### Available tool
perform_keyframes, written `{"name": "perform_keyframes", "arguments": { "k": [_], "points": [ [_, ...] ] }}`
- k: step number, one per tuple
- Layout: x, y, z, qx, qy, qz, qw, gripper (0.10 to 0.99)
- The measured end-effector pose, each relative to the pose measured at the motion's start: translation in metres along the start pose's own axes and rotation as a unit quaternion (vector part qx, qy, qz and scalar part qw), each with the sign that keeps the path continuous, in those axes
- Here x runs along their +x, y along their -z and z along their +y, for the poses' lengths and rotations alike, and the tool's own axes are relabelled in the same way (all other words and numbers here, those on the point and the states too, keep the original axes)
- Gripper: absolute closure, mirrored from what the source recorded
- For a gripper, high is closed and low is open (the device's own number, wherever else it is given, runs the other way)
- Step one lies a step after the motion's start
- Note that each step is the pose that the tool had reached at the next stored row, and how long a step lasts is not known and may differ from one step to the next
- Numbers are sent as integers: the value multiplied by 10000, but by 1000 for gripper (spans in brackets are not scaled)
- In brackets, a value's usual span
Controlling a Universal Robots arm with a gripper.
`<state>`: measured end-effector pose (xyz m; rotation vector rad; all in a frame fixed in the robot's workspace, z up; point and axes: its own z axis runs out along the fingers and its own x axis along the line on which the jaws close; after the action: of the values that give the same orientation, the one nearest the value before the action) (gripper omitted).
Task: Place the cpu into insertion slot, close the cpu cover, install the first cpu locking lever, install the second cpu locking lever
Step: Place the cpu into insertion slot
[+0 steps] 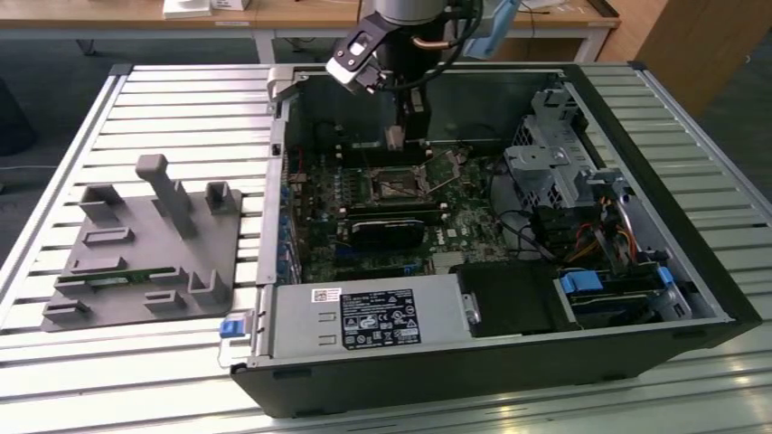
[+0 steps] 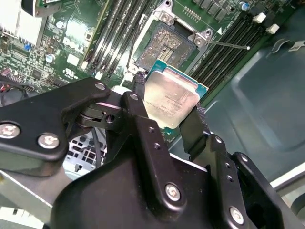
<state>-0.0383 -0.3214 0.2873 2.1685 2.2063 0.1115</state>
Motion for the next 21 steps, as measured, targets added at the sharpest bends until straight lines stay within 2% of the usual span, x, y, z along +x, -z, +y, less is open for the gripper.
{"name": "perform_keyframes", "arguments": {
  "k": [21],
  "points": [
    [7,-289,-26,7,63,1,10000,545]
  ]
}}
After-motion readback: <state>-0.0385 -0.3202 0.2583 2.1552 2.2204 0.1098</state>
